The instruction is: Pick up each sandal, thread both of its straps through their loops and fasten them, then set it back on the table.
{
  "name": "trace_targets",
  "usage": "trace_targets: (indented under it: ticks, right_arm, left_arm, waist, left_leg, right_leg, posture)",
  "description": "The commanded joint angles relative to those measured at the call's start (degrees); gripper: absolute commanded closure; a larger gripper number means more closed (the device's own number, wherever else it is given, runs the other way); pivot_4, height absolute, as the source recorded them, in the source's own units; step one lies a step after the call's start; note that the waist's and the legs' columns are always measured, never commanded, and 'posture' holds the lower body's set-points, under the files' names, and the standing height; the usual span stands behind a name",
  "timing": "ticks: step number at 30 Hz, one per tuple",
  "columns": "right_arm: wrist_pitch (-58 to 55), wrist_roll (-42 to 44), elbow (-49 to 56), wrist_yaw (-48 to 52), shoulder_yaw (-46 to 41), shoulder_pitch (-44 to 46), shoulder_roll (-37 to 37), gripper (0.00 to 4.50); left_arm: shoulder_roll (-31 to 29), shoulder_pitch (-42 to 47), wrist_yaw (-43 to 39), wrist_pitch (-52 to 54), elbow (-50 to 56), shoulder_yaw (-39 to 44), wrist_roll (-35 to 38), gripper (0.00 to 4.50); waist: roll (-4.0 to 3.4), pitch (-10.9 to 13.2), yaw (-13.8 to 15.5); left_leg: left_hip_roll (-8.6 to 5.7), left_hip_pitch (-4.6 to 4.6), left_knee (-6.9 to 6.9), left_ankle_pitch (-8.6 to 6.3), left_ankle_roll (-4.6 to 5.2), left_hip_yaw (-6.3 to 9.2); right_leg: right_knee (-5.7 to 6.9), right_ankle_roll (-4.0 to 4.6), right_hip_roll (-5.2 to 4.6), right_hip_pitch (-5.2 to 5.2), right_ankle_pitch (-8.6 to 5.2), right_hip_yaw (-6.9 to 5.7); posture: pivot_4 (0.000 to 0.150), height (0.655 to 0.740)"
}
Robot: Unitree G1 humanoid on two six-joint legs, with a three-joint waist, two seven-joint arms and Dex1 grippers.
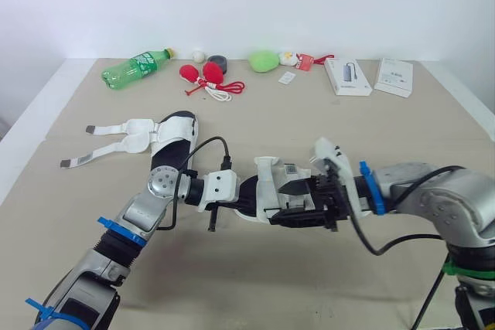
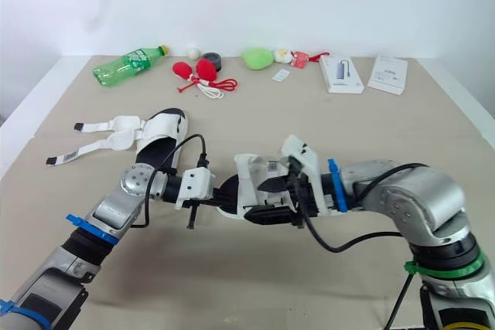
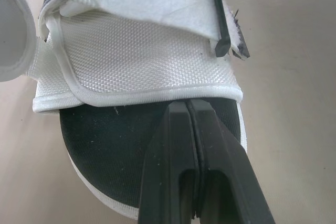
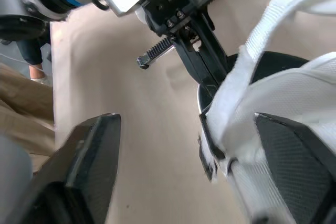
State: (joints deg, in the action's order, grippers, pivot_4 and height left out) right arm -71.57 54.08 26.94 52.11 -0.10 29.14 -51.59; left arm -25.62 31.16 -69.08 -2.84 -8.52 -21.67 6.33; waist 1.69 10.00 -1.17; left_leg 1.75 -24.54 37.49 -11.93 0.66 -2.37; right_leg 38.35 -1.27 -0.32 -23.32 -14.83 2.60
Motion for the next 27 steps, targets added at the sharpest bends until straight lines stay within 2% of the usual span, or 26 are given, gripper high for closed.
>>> trace_targets:
  ticks: [1, 8, 16, 22, 25, 27]
  right_arm:
    - [0.2, 3.1, 3.0, 3.7, -3.1, -4.4, -3.5, 0.33]
    - [5.0, -0.4, 5.4, 0.2, -0.5, -11.9, -2.6, 0.33]
    - [10.1, -3.2, 2.6, -2.3, -2.1, -10.3, 0.1, 0.33]
    - [5.4, 7.3, 2.6, 1.4, -5.6, -4.9, -0.5, 0.33]
    - [0.8, 13.1, 5.3, 2.9, -5.0, -6.4, -3.4, 0.33]
    - [1.2, 11.8, 7.5, 2.6, -3.4, -9.4, -4.3, 0.33]
  left_arm:
    - [-0.3, -0.2, -0.6, -0.1, -1.5, -1.0, -1.6, 4.5]
    - [-0.3, 0.1, -1.0, -0.6, -2.2, -1.2, -1.6, 4.5]
    - [-0.7, -0.3, -1.3, -0.5, -1.7, -1.3, -1.6, 4.5]
    - [-0.7, -0.4, -1.4, -0.4, -1.4, -1.2, -1.6, 4.5]
    - [-0.8, -0.5, -1.3, -0.3, -1.3, -1.1, -1.6, 4.5]
    - [-0.8, -0.6, -1.2, -0.2, -1.1, -1.0, -1.6, 4.5]
  waist:
    - [0.01, 0.0, 0.0]
    - [0.03, -0.4, -0.1]
    - [0.1, -0.9, -0.1]
    - [0.08, -0.9, -0.1]
    - [0.09, -0.9, -0.1]
    - [0.1, -0.9, 0.0]
  left_leg:
    - [0.0, 0.0, 0.0, 0.0, 0.0, 0.0]
    - [0.04, 0.11, -0.02, 0.0, 0.0, 0.0]
    - [0.11, 0.24, -0.02, 0.0, 0.0, -0.03]
    - [0.08, 0.2, -0.04, 0.0, 0.0, -0.09]
    - [0.08, 0.18, -0.07, -0.01, 0.0, -0.02]
    - [0.08, 0.17, -0.11, -0.01, 0.0, -0.01]
  right_leg:
    - [-0.01, 0.0, 0.0, 0.01, 0.0, 0.0]
    - [-0.01, -0.04, 0.08, 0.09, -0.04, 0.02]
    - [-0.01, 0.01, 0.11, 0.17, -0.01, 0.03]
    - [-0.01, 0.01, 0.09, 0.12, -0.02, 0.05]
    - [-0.02, 0.05, 0.04, 0.14, -0.05, 0.04]
    - [-0.02, 0.09, -0.02, 0.12, -0.07, 0.03]
  posture:
    - [0.15, 0.74]
    - [0.15, 0.74]
    - [0.15, 0.74]
    - [0.15, 0.74]
    - [0.15, 0.74]
    - [0.15, 0.74]
